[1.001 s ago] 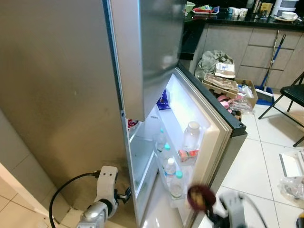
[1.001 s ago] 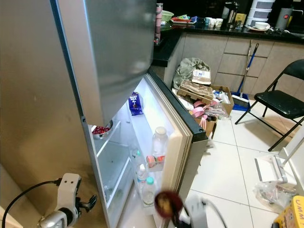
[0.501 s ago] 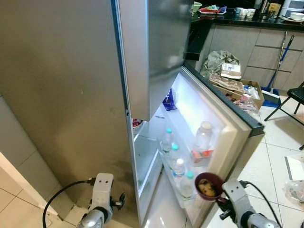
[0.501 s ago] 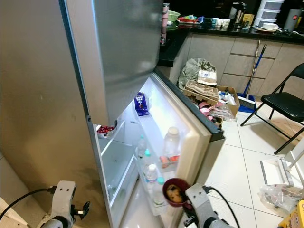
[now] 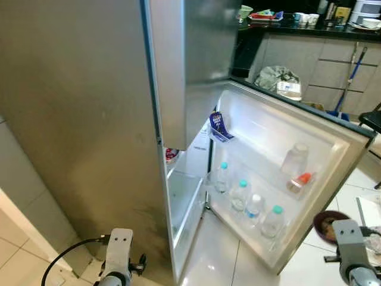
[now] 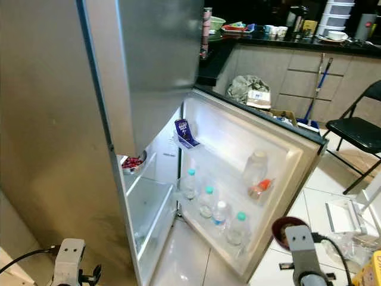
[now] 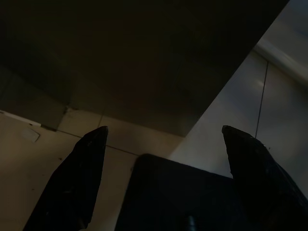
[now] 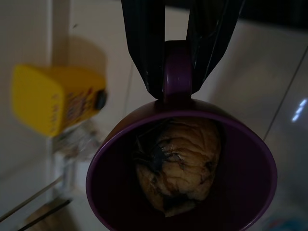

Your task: Restocking fridge

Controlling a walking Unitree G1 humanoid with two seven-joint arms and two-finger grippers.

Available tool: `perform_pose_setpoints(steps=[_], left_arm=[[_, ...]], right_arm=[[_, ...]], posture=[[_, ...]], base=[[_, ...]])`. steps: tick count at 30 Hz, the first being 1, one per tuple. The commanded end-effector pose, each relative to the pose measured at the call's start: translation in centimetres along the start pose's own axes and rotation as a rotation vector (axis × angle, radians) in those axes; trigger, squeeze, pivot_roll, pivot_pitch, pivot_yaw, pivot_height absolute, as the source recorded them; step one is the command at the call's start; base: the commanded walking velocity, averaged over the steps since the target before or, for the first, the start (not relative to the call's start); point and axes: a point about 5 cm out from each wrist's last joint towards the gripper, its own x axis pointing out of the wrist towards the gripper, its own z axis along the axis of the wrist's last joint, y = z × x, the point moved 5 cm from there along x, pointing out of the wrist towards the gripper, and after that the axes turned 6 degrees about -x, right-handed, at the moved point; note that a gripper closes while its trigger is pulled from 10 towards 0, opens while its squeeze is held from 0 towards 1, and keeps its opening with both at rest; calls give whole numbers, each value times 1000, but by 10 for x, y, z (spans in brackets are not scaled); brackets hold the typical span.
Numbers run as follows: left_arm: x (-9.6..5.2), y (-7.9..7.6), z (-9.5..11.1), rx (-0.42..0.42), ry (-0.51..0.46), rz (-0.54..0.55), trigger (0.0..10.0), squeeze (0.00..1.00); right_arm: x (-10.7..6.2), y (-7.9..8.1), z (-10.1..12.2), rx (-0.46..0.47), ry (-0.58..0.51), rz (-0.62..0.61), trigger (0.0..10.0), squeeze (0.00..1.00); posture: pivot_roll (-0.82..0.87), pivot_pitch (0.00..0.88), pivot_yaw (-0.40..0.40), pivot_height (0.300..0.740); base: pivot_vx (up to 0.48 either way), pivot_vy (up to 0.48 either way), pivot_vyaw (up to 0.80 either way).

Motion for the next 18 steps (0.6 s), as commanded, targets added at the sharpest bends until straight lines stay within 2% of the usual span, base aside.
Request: perform_pose_setpoints(steps=[1, 2, 4, 7, 8, 11, 13, 18], left_arm=[[-6, 11, -20, 27, 58, 38, 10000, 0], [-6, 11, -20, 27, 58, 38, 10000, 0], [-10, 16, -34, 35, 108, 58, 10000, 0], [-19, 34, -63, 12, 209, 142, 10000, 0], [-19, 34, -63, 12, 209, 142, 10000, 0], [-28, 48, -79, -40, 259, 231, 10000, 0], [-30, 48, -83, -74, 265, 250, 10000, 0], [-33, 42, -92, -74, 285, 241, 10000, 0]], right_arm=[[-4, 16, -9, 8, 7, 36, 10000, 0], [-4, 16, -9, 8, 7, 36, 10000, 0], [-7, 32, -16, 22, 19, 80, 10000, 0], [-15, 63, -26, 50, 22, 202, 10000, 0], [-15, 63, -26, 50, 22, 202, 10000, 0], [-23, 85, -33, 106, 27, 291, 10000, 0], [-27, 94, -35, 124, 26, 321, 10000, 0], [-30, 104, -35, 148, 25, 341, 10000, 0]], posture=[[-98, 124, -4, 734], [-98, 124, -4, 734], [-96, 120, 2, 734], [-91, 111, 5, 734], [-91, 111, 5, 734], [-84, 101, 1, 734], [-81, 91, 0, 734], [-72, 76, 1, 734]], base=[[0, 0, 0], [0, 0, 0], [0, 0, 0], [0, 0, 0], [0, 0, 0], [0, 0, 0], [0, 0, 0], [0, 0, 0]])
